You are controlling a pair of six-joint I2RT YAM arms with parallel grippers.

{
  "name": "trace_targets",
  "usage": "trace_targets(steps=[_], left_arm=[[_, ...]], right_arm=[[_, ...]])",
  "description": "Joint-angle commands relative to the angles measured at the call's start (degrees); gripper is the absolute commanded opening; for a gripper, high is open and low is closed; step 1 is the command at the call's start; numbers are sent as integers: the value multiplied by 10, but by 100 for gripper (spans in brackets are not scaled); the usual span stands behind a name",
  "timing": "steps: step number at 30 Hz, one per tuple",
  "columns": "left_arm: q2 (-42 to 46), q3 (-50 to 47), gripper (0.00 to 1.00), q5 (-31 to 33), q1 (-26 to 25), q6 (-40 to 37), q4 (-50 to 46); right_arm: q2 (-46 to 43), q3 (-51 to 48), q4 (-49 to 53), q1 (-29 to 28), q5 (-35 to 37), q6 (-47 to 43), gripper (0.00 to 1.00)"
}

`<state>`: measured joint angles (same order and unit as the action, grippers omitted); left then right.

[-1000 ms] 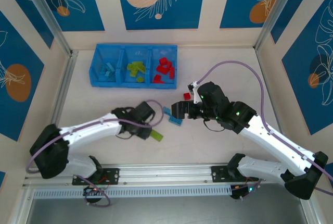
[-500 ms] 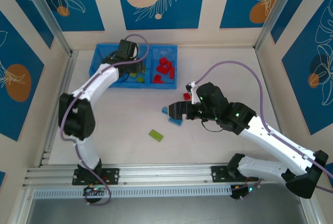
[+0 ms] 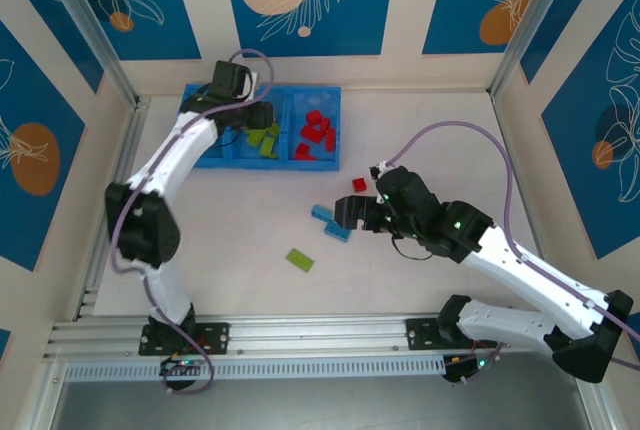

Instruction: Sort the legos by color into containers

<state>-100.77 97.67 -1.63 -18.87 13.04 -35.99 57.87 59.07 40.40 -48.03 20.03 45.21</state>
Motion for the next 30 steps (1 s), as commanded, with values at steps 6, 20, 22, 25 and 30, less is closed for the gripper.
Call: trace_targets(steps=[6,20,22,25,30], left_arm=[[334,-188,54,-96,-98,-49,-35],[520,-403,79,-157,-164,-205,-57],[521,-408,89,-147,-164,-211,-55],[524,-418,98,-142,-163,-218,-55],[519,-423,100,-130,-164,-223,-55]], right_arm=[[133,-10,-41,107,33,-63,91],[522,220,-60,200,5,-227,81],[560,248,-53,202,1,-232,71],[595,272,-37,202,9,-228,60],[590,240,-48,201,15,-217,47]])
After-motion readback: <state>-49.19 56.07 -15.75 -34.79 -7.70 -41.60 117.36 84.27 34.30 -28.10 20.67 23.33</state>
